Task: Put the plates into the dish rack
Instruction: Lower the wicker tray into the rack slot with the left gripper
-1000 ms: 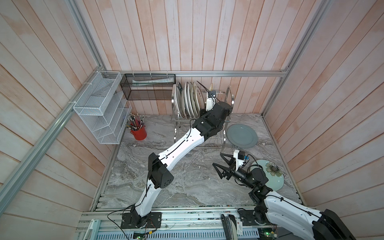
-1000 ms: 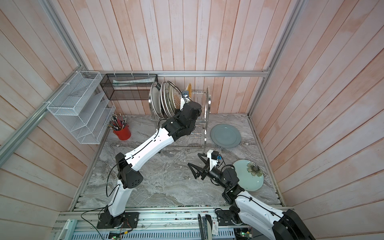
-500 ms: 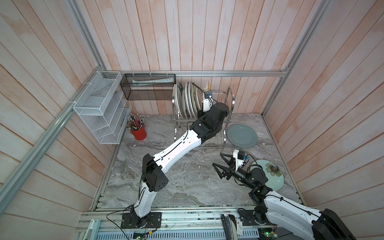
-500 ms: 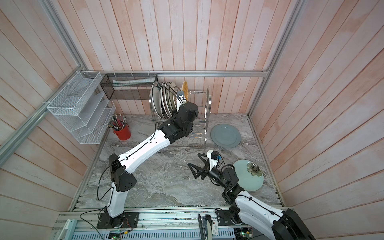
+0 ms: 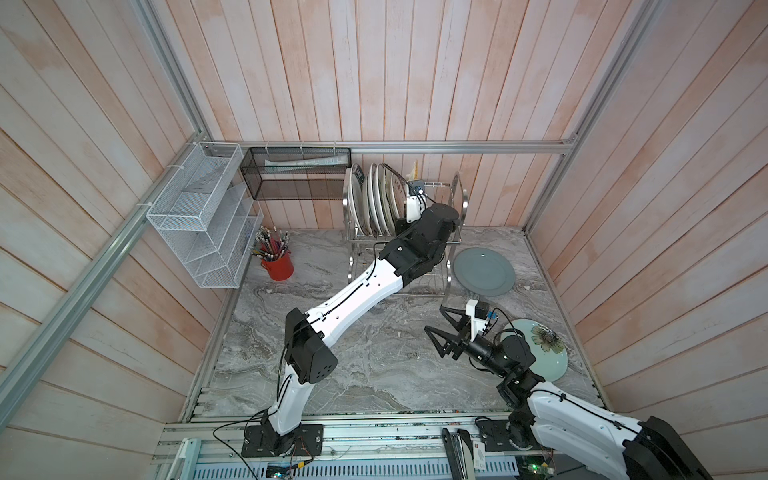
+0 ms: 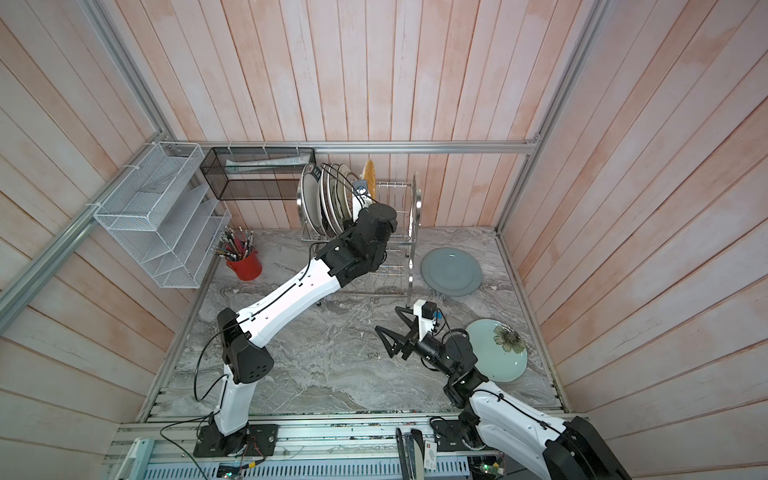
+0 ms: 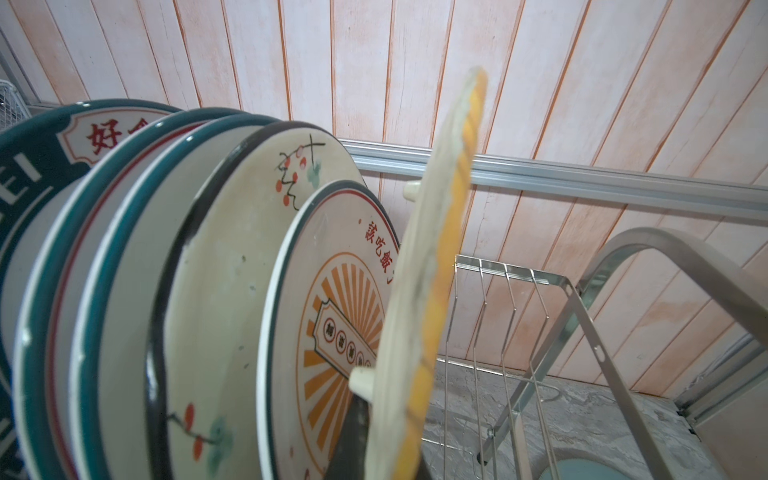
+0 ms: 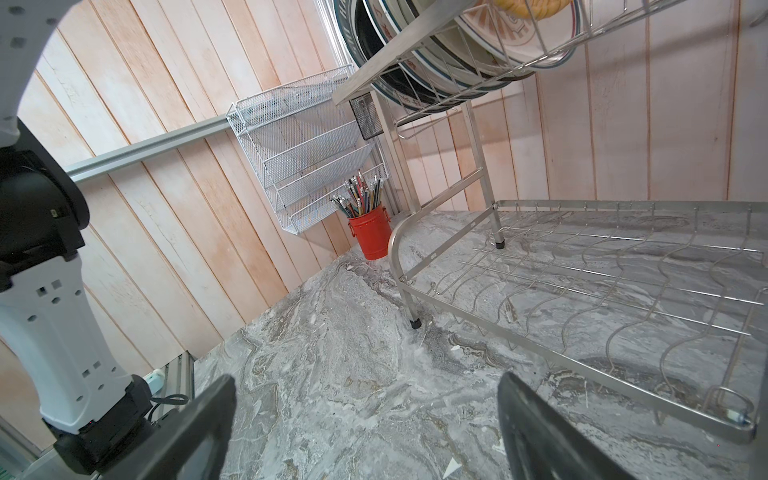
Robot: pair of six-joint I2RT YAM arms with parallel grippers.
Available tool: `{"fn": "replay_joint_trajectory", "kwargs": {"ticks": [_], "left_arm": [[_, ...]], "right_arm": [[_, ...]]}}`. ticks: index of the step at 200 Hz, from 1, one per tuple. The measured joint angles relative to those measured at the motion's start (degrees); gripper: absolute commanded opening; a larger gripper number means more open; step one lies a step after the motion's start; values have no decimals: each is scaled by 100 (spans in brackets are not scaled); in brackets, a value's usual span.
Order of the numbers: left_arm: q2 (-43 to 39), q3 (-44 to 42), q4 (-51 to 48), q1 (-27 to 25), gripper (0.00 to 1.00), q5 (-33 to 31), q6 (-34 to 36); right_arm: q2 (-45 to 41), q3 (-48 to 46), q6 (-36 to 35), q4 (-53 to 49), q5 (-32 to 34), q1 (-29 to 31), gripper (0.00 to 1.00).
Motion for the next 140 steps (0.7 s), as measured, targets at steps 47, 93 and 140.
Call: {"fn": "replay_joint_trajectory", "kwargs": {"ticks": [47, 93, 140], "left_arm": [[184, 81, -205, 52, 0, 46, -138], [212, 131, -286, 94, 0, 278, -275], [319, 221, -343, 96, 9, 420, -334]], "right_arm": [[0, 0, 0, 0, 2, 0, 98], [0, 0, 0, 0, 2, 0, 98], [0, 0, 0, 0, 2, 0, 98]]}}
